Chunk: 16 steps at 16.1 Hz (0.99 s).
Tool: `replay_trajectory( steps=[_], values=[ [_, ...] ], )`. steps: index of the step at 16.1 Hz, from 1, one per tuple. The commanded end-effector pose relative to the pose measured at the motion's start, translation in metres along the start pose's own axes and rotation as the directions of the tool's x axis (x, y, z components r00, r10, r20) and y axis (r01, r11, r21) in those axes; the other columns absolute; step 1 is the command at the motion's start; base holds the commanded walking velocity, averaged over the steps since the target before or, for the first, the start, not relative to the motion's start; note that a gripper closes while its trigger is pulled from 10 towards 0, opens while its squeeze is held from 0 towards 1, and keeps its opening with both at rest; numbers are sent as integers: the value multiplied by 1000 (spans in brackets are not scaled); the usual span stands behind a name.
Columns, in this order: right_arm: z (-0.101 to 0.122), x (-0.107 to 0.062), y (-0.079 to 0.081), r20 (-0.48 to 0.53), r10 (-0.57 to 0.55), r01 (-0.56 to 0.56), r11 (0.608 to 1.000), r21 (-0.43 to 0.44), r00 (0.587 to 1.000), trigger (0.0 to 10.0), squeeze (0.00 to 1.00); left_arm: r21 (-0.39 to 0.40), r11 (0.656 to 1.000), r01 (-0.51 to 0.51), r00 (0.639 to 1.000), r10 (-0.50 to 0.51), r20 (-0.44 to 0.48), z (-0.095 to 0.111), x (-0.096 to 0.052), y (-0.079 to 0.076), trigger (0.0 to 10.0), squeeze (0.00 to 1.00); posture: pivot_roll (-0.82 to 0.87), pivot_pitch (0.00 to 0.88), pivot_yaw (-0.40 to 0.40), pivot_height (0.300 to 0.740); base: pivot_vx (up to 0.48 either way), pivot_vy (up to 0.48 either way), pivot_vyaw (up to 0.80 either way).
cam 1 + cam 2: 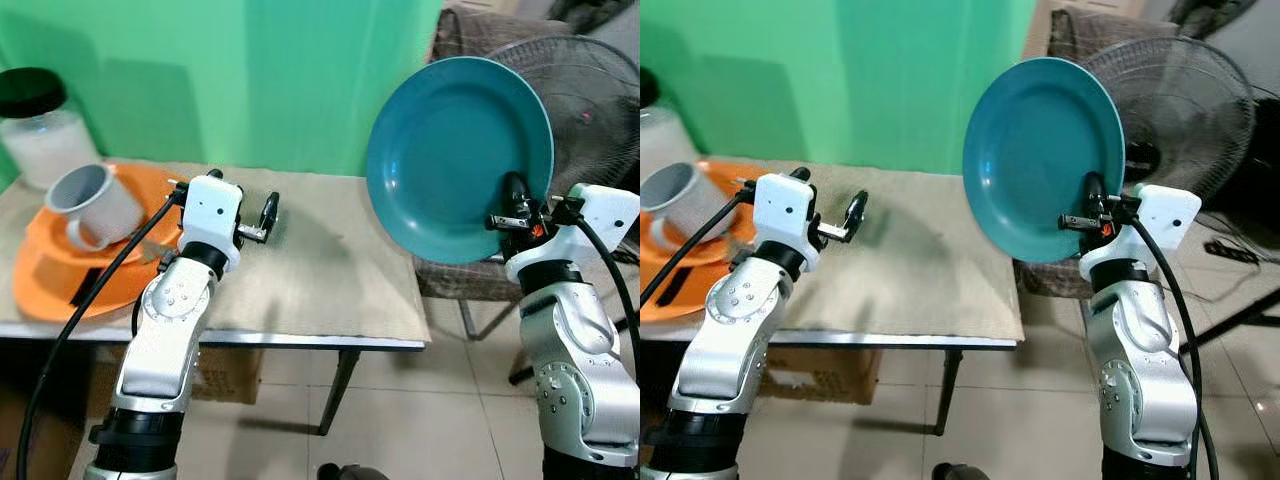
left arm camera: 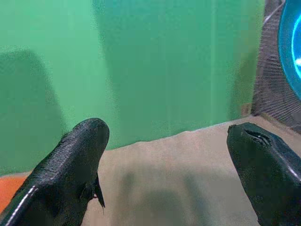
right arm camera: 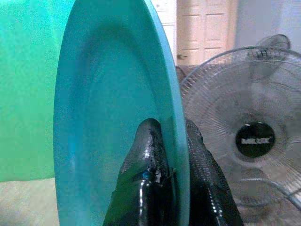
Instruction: Setting the table
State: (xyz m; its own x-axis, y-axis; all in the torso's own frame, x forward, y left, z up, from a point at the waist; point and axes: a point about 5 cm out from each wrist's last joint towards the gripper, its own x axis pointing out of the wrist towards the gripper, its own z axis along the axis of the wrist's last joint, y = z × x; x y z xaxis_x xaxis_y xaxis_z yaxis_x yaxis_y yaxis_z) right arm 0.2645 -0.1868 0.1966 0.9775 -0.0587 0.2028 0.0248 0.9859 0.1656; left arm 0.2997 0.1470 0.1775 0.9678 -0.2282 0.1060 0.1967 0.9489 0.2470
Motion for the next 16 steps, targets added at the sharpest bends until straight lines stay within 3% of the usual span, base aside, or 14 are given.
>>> replay_trajectory(
  steps=[1,7,16],
  values=[
    [7,1,-2,42,-14,15,1000,-5,999,10000,0,-1,1000,21,1000,-21,-5,1,2,-4,10000,0,86,0,-83,740,0,0,-800],
    [10,-2,-8,51,-66,66,998,-2,997,10000,0,0,999,46,999,-46,-17,0,4,-10,10000,0,72,0,-70,740,0,0,-800],
    [2,1,2,7,-29,29,1000,6,1000,10000,0,-12,1000,20,1000,-20,-7,1,4,-4,10000,0,78,0,-71,740,0,0,-800]
  ],
)
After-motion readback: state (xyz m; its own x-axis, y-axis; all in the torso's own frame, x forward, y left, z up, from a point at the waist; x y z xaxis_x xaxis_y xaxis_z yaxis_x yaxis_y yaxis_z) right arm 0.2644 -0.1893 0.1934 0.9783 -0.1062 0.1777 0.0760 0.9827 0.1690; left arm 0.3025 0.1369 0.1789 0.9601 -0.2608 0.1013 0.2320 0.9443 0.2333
